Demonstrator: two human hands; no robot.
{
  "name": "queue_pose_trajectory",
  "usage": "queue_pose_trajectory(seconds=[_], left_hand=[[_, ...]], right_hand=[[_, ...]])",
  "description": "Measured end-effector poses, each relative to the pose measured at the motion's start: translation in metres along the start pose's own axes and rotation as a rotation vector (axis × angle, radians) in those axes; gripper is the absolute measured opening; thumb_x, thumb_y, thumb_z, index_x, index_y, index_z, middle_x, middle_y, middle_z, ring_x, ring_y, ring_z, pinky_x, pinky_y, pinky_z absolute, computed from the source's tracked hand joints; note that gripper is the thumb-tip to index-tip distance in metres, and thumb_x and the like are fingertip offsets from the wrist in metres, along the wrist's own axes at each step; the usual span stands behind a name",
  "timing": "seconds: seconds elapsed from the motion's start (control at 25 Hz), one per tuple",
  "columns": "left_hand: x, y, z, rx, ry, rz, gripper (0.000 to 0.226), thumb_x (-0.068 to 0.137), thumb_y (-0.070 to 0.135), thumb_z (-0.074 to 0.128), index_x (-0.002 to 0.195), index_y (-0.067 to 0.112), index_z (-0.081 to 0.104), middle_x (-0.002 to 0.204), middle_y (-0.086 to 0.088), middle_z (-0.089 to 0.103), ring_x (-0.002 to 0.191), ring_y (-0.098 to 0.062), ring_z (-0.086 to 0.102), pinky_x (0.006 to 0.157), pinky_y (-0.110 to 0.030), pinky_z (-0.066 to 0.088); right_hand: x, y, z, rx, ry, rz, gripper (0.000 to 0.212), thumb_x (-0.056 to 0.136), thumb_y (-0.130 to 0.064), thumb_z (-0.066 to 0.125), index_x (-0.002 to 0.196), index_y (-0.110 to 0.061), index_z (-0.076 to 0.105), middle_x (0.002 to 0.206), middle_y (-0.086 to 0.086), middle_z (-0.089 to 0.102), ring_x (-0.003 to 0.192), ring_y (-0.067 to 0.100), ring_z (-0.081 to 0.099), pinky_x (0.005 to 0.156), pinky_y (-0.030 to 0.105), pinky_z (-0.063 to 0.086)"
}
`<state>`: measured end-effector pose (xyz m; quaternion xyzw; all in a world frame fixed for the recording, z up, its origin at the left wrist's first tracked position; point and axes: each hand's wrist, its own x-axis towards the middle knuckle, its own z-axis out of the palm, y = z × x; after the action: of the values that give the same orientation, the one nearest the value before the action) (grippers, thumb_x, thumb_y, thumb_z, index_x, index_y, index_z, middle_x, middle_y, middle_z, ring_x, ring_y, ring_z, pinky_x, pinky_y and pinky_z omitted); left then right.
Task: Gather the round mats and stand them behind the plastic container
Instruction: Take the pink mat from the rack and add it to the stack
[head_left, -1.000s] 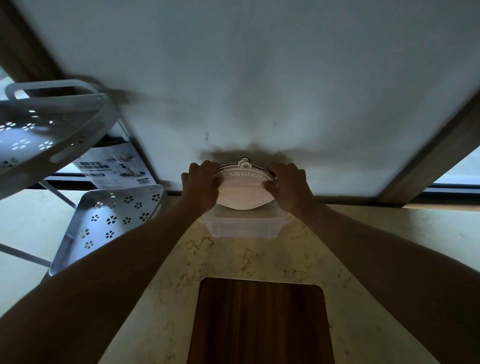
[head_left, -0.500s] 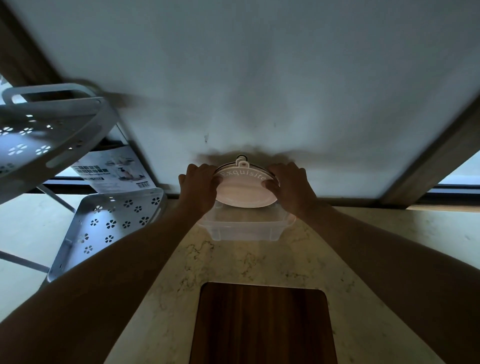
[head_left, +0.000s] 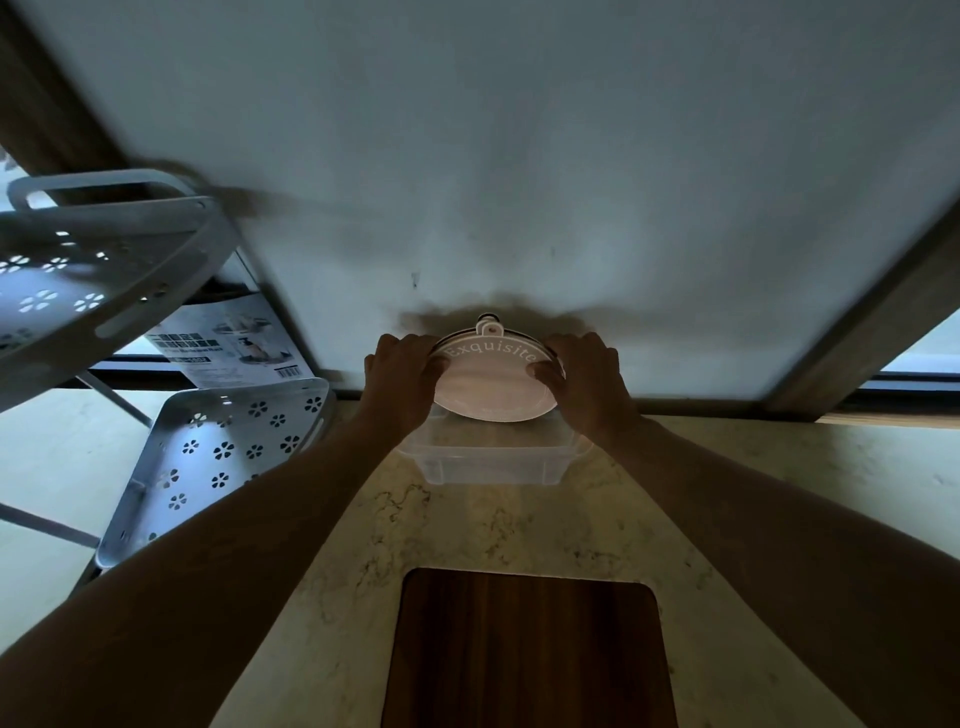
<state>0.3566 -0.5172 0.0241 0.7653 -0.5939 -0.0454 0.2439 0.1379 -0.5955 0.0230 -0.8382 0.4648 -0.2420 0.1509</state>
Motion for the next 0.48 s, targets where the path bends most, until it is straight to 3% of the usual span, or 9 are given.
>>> queue_pose_trajectory(seconds=[0.2,0.36,0.48], left_hand=[[0.0,-0.003,-0.004,-0.041,-0.037,-0.031,0.024,0.1,0.02,0.048,0.116,0.008,0.06,0.115,-0.015,0.065,0.111,-0.035,0.046,0.091,-0.046,0.033],[0.011,-0.005,-0.012,-0.055,0.077,0.018,0.019,0.099,0.02,0.05,0.11,0.01,0.06,0.111,-0.013,0.066,0.104,-0.033,0.048,0.083,-0.041,0.028],[0.012,-0.007,-0.008,0.017,0.029,0.086,0.018,0.097,0.019,0.052,0.11,0.011,0.063,0.11,-0.013,0.067,0.1,-0.034,0.05,0.082,-0.043,0.031]], right_hand=[[0.005,-0.005,-0.005,0.054,0.016,-0.035,0.022,0.092,-0.033,0.063,0.102,-0.014,0.066,0.096,0.006,0.069,0.098,0.032,0.053,0.079,0.039,0.031],[0.01,-0.007,-0.015,0.122,0.11,-0.063,0.022,0.089,-0.033,0.067,0.099,-0.014,0.067,0.095,0.007,0.069,0.096,0.031,0.053,0.078,0.038,0.031],[0.002,0.002,-0.007,0.029,0.05,-0.081,0.024,0.088,-0.035,0.068,0.104,-0.016,0.069,0.099,0.005,0.071,0.099,0.03,0.052,0.076,0.035,0.027]])
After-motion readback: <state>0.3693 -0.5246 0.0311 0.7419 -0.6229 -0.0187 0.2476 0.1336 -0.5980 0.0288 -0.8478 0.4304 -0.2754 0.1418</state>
